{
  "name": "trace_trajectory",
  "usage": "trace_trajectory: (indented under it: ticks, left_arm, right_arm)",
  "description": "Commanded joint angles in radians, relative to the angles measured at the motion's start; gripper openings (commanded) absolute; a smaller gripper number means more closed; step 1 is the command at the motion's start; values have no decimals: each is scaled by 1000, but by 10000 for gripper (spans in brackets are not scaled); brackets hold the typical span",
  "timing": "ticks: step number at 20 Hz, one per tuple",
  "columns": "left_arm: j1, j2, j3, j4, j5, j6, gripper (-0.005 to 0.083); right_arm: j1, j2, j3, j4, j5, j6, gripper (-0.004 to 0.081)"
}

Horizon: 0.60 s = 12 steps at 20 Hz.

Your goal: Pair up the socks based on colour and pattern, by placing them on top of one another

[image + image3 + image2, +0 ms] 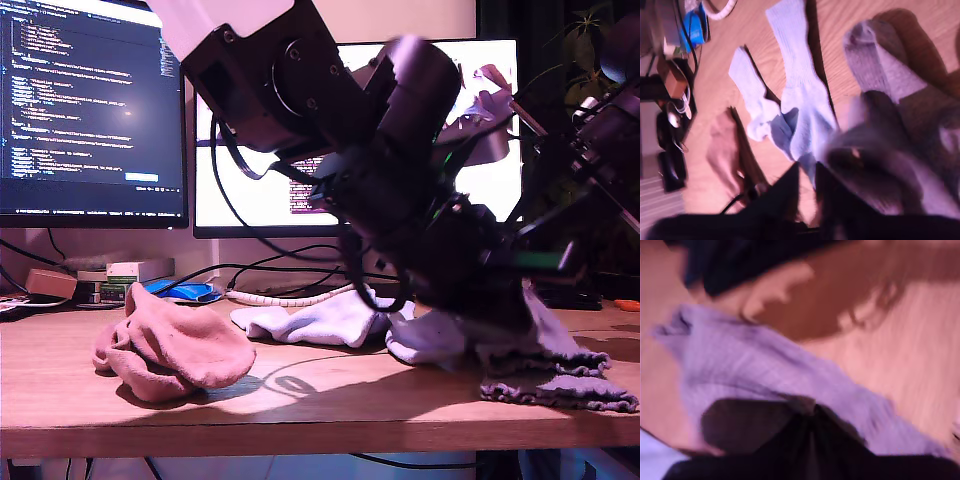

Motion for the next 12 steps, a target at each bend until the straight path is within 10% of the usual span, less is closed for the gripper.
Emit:
trace_trajectory:
  ticks: [1, 12]
  left_arm:
    - [9, -7, 15, -24, 18, 5, -19]
    - [41, -22, 254, -322, 85, 179, -19]
  right_arm:
    - [-27, 18, -15, -21, 8, -60, 192]
    - [-105, 17, -15, -198, 79, -310, 202]
